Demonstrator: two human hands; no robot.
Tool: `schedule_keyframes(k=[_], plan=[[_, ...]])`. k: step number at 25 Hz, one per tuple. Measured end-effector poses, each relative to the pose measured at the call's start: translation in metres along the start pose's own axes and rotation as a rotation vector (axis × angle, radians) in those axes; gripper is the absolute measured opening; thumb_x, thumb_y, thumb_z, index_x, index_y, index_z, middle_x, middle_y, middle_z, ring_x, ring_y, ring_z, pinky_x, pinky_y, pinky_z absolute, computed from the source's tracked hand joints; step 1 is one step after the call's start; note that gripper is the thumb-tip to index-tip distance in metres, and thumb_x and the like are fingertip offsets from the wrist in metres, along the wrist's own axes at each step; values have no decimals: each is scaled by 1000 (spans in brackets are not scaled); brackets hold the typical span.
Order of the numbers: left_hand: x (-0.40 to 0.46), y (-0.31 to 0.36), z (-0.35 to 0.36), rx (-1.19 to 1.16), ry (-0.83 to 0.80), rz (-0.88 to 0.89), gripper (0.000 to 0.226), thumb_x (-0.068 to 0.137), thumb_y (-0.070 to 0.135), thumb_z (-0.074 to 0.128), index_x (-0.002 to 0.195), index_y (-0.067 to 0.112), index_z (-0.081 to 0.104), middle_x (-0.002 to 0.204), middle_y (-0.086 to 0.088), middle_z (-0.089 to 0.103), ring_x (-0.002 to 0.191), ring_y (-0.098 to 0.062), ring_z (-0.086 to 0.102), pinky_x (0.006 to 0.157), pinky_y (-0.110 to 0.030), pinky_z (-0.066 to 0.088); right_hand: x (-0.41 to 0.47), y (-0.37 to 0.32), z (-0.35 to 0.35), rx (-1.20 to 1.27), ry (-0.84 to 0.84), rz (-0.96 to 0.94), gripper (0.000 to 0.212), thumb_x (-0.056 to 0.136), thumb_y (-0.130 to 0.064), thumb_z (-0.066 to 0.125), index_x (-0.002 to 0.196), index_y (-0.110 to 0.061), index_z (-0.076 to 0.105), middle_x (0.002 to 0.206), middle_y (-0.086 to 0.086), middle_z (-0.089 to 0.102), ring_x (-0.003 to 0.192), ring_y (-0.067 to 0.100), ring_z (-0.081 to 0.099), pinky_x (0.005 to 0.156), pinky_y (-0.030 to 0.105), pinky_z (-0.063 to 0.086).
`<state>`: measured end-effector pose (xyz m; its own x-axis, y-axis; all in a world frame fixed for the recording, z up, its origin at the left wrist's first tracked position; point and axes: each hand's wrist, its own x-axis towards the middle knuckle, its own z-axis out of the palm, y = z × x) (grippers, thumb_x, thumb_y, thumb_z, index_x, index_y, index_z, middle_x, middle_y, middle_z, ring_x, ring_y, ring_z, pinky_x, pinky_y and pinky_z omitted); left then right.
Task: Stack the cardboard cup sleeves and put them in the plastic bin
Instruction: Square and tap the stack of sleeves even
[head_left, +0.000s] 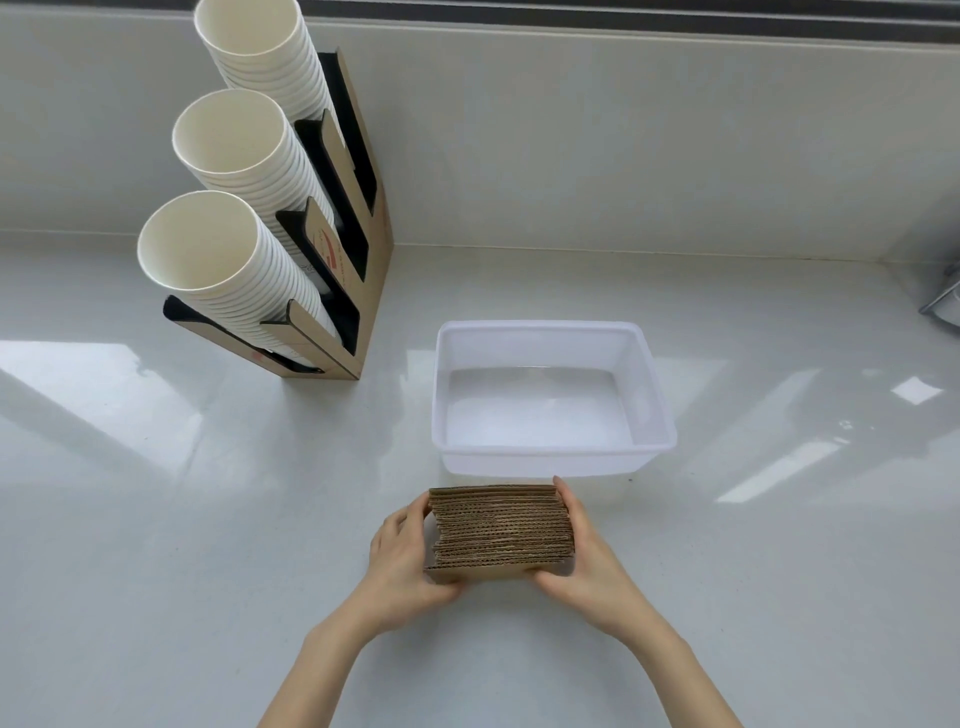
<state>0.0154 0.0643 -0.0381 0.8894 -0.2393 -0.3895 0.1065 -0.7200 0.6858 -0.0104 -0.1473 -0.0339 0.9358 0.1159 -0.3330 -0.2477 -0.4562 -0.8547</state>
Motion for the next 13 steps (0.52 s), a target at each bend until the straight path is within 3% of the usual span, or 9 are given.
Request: schedule_keyframes(k=[2, 5, 7, 10, 13], plan=[[0, 2, -1, -10, -5, 3, 115, 41, 59, 51, 141, 25, 5, 144, 1, 30, 137, -18, 17, 113, -34, 17, 1, 2, 1, 28, -9, 5, 96, 73, -16, 69, 143, -30, 4, 146, -4, 35, 133, 8, 36, 107, 14, 28], [0, 12, 1, -41, 33, 26, 120, 43, 58, 57, 142, 25, -1, 139, 6, 35, 136, -20, 21, 112, -35, 19, 0, -2, 5, 84, -33, 13, 102, 69, -16, 67, 135, -40, -7, 145, -6, 33, 131, 5, 37, 100, 1, 28], [3, 19, 5, -47, 89, 57, 111, 50, 51, 67, 140, 29, 6, 130, 18, 37, 133, -21, 26, 109, -34, 24, 0, -1, 9, 129, -18, 5, 105, 66, -18, 65, 131, -44, -13, 147, -7, 28, 132, 3, 35, 105, 10, 28], [4, 23, 5, -51, 101, 85, 102, 48, 50, 65, 136, 32, 14, 119, 33, 35, 130, -21, 30, 106, -35, 28, 1, -2, 12, 129, 0, -5, 105, 67, -20, 65, 131, -44, -15, 149, -5, 23, 135, 6, 32, 111, 22, 28], [4, 17, 1, -56, 40, 84, 109, 42, 55, 56, 138, 29, 13, 122, 27, 34, 131, -18, 27, 109, -34, 25, 3, 0, 8, 106, 50, 22, 106, 69, -16, 67, 140, -33, -10, 145, -6, 23, 130, 5, 31, 101, 10, 25]])
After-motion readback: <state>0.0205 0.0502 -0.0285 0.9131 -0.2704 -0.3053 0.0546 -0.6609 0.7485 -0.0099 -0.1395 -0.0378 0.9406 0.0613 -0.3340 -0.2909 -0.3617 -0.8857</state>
